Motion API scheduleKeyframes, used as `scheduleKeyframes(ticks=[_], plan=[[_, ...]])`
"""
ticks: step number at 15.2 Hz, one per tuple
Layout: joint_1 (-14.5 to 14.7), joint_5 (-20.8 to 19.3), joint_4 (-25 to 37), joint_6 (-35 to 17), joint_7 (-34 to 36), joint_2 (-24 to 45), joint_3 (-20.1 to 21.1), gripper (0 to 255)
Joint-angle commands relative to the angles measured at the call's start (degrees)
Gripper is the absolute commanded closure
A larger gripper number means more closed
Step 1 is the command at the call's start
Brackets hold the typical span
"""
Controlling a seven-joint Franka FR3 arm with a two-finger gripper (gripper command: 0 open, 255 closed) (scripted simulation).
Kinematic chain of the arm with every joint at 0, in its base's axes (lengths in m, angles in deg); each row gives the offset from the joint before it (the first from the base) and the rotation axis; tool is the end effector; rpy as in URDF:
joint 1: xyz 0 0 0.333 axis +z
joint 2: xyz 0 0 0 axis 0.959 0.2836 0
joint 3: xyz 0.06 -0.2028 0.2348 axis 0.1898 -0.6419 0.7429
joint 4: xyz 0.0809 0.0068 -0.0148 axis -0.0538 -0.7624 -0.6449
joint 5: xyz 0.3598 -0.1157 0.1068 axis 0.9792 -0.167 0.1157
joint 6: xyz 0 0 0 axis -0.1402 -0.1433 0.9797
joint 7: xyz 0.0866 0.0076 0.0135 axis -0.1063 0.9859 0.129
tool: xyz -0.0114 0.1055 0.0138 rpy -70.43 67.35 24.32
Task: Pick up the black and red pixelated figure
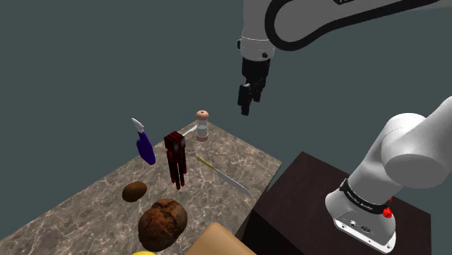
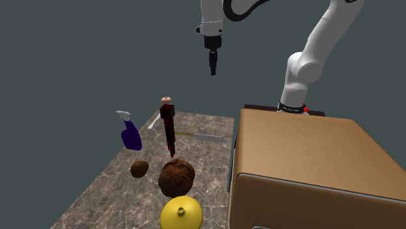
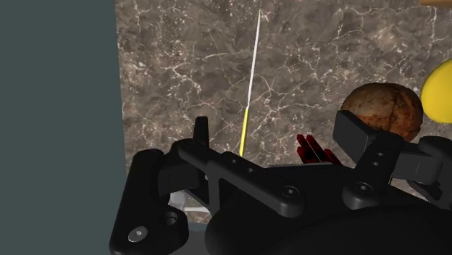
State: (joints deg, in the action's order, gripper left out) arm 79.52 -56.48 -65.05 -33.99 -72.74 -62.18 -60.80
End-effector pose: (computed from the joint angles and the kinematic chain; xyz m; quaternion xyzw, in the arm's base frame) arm 0.4095 0.1550 0.4699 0.9927 0.1138 -0.0285 0.0266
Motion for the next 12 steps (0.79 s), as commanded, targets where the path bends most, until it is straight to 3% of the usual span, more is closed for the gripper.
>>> scheduleKeyframes(ticks=[1, 12], plan=[[0.3, -0.5, 1.6, -2.6, 1.1, 3.9, 1.2, 0], [3.4, -7.7, 16.5, -10.9, 9.8, 26.5, 6.7, 0]])
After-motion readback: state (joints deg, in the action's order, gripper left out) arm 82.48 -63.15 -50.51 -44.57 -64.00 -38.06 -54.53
